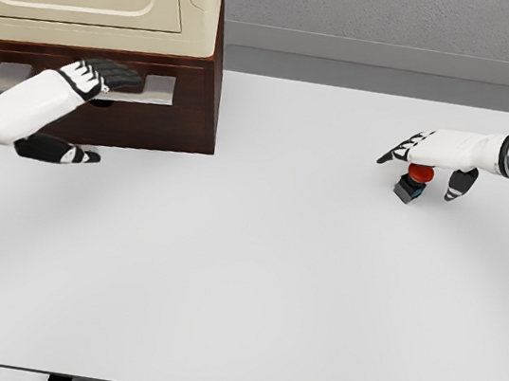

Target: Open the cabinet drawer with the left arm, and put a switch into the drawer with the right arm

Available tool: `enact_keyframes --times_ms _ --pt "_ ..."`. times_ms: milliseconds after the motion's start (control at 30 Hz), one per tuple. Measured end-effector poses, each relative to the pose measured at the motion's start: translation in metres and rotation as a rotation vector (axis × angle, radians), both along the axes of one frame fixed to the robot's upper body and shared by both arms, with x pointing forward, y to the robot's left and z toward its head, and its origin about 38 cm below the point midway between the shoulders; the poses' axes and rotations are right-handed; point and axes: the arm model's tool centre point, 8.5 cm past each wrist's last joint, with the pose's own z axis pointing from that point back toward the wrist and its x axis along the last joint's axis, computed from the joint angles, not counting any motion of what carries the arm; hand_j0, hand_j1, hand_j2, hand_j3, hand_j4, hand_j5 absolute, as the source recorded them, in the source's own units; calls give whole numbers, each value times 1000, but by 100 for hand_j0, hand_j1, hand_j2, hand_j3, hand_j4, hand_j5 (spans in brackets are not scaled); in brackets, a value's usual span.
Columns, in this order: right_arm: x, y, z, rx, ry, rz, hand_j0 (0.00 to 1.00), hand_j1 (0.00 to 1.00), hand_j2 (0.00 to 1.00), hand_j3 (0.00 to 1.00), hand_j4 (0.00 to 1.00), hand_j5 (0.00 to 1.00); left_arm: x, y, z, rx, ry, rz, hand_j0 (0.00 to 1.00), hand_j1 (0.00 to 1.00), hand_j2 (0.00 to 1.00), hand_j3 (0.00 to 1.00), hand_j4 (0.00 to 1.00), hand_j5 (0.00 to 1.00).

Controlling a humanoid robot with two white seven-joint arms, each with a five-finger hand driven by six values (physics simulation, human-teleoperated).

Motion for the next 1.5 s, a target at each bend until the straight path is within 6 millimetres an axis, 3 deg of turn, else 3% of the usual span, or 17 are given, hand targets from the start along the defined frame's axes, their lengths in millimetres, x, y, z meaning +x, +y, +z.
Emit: enact_keyframes --times_ms 433,500,600,633,833,1200,1500 --pt "0 1 0 1 0 3 100 100 100 100 100 100 6 6 -18 5 46 32 100 100 100 100 100 100" --pt "0 2 0 1 0 3 93 93 93 93 93 93 7 7 -22 5 55 37 100 100 100 100 100 100" --pt "0 2 0 1 0 4 74 74 74 74 74 74 7 7 -27 7 68 39 100 100 100 100 100 100" --pt "0 2 0 2 0 4 73 73 73 73 73 73 7 8 -28 7 71 41 100 100 100 100 100 100" --pt "0 3 0 5 0 5 85 85 85 85 85 85 6 11 -34 11 87 47 100 100 100 100 100 100" --pt "0 3 0 5 0 6 85 85 85 85 85 85 0 15 -39 7 102 46 100 100 100 100 100 100" --pt "-2 9 3 3 -10 30 85 85 85 85 85 85 -29 18 -54 -38 169 12 100 100 100 100 100 100"
